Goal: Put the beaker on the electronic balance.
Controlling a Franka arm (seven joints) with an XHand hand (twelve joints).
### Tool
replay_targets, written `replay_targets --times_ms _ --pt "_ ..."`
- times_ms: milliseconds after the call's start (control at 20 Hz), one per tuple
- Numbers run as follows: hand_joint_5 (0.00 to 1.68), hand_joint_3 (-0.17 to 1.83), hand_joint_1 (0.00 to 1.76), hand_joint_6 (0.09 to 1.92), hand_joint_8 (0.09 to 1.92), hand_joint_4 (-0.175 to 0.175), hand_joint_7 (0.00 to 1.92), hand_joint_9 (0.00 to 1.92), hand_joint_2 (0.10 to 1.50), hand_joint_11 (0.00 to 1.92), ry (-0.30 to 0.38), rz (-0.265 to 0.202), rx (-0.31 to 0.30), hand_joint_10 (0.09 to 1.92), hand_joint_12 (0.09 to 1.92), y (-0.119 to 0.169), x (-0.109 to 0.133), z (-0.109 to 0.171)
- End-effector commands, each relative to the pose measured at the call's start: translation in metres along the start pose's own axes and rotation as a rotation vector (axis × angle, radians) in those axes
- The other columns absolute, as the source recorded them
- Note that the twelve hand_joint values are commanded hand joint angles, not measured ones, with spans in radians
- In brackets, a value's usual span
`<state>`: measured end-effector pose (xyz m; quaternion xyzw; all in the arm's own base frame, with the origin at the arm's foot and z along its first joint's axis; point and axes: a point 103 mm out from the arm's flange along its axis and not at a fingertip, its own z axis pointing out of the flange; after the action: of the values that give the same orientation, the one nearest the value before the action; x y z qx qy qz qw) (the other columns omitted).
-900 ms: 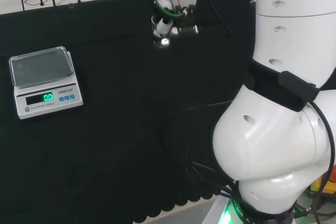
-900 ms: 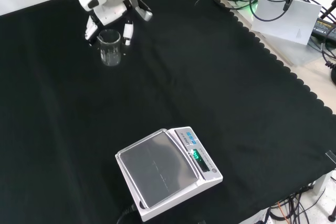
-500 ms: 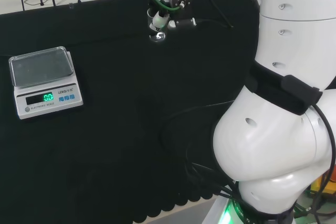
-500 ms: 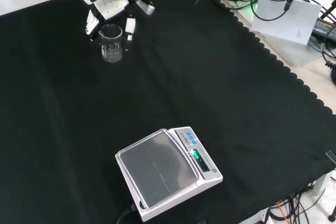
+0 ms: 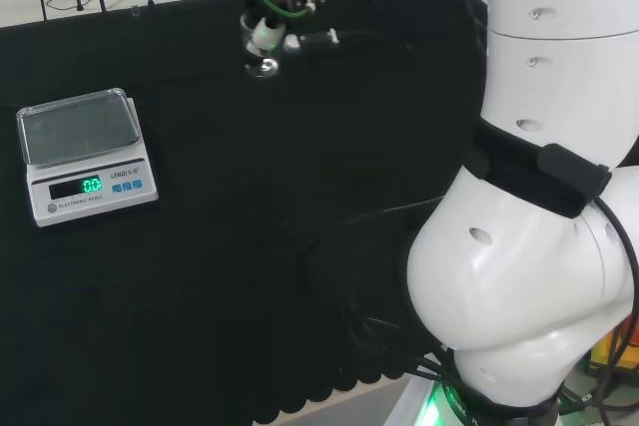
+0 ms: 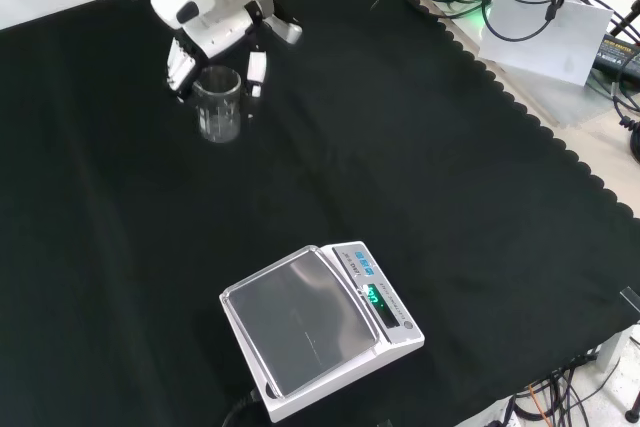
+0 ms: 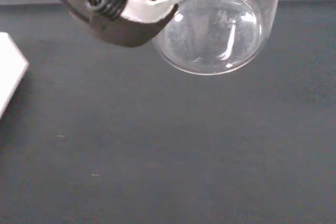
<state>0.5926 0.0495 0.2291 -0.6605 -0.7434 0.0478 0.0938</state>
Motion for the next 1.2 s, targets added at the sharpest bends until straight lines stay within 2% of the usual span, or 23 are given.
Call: replay_targets --times_ms 50,300,600,950,1200 --pt "0.70 0.26 1.04 1.46 1.39 -0.106 0.59 0.81 1.14 0.80 -0.027 -0.147 0.017 1.25 1.26 0.023 0.102 0.001" --pt "0.71 0.26 1.04 1.45 1.39 -0.109 0.59 0.81 1.14 0.80 -0.027 -0.219 0.038 1.25 1.26 0.037 0.151 0.007" --pt "0.71 0.26 1.04 1.44 1.40 -0.112 0.60 0.82 1.13 0.80 -0.031 -0.273 0.063 1.26 1.26 0.048 0.187 0.023" --pt "0.72 0.27 1.05 1.43 1.40 -0.117 0.61 0.82 1.13 0.81 -0.035 -0.306 0.101 1.26 1.25 0.056 0.211 0.050" --pt "0.73 0.27 1.05 1.43 1.40 -0.118 0.61 0.82 1.12 0.81 -0.036 -0.312 0.118 1.26 1.25 0.061 0.216 0.062"
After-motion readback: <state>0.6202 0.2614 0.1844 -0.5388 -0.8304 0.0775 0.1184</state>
